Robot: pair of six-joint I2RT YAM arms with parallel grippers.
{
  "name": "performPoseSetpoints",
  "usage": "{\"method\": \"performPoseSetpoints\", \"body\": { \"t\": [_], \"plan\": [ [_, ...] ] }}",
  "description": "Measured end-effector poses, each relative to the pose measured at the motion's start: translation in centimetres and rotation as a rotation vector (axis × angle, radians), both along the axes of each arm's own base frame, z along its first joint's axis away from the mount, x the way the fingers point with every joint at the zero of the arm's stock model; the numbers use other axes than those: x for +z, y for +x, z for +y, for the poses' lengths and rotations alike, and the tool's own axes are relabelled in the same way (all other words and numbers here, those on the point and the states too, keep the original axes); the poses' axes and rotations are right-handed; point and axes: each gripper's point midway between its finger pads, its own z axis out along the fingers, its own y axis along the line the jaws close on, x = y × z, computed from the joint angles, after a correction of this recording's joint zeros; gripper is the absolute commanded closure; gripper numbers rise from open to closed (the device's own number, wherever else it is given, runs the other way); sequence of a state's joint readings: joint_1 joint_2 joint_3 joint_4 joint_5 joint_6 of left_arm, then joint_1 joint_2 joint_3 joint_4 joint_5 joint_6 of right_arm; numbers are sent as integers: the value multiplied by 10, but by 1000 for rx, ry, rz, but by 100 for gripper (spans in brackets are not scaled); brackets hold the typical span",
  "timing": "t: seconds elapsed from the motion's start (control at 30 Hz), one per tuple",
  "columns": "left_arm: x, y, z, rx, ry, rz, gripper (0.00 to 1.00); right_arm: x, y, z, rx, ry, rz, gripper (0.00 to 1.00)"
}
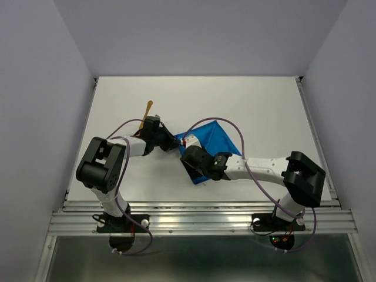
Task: Fold the napkin into a case and place the utensils inside
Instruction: Pick up the upper triangle-folded napkin from the center of the board.
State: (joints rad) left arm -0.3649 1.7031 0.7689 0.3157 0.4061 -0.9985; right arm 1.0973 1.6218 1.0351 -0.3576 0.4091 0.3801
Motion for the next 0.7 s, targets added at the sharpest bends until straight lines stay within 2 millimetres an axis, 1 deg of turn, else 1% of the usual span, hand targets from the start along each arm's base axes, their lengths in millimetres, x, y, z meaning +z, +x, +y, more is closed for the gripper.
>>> {"method": "performPoseSetpoints", "body": {
  "t": [0.23, 0.37, 0.5, 0.7],
  "plan": [
    [-5, -5, 3, 15, 17, 34, 100, -7, -12, 21, 61, -51, -24, 37],
    [-5, -5, 3, 19, 18, 40, 100, -12, -15, 30, 79, -82, -45, 37],
    [-5, -5, 3, 20, 18, 41, 100, -16, -10, 33, 61, -114, -78, 38],
    [-5, -5, 3, 21, 17, 42, 100, -35, -3, 24, 38, -207, -112, 39]
  ]
}}
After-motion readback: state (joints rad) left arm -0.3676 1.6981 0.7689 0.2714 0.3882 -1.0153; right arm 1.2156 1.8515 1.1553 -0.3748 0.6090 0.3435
